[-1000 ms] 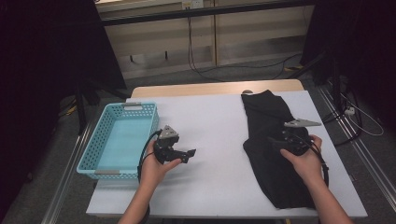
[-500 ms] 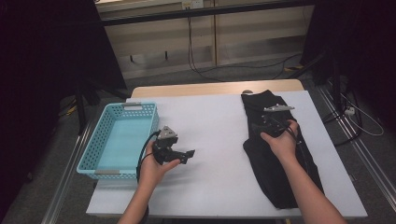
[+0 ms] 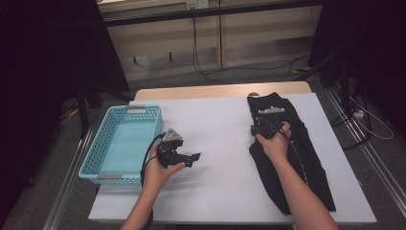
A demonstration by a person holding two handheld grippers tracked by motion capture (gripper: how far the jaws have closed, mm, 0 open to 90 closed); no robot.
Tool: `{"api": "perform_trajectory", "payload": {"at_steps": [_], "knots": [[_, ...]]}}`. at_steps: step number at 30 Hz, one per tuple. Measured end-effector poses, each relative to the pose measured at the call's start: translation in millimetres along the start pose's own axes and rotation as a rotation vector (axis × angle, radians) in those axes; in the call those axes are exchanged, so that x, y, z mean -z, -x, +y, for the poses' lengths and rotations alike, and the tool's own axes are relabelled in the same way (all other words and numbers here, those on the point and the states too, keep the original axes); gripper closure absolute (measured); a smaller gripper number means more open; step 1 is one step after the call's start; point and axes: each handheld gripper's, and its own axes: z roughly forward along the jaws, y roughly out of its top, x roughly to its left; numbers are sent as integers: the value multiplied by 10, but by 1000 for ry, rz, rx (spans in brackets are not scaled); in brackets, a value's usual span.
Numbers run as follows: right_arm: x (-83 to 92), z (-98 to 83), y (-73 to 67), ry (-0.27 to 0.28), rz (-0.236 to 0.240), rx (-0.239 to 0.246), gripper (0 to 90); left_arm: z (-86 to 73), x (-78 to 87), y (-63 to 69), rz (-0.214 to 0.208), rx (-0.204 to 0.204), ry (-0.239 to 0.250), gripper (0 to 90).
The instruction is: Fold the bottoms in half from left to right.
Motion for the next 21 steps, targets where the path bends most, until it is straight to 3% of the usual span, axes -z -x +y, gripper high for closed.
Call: {"api": "perform_trajectory", "payload": {"at_steps": [5, 11, 15, 21], "knots": [[6, -5, 86, 9, 20, -14, 659, -19, -13, -5, -2, -2, -10, 106], [6, -5, 129, 11, 22, -33, 845, -17, 14, 5, 8, 7, 3, 107], [13, -3, 96, 10, 13, -12, 862, -17, 14, -6, 7, 0, -6, 109], [55, 5, -3, -3, 51, 39, 866, -5, 1, -10, 12, 0, -3, 110]]}}
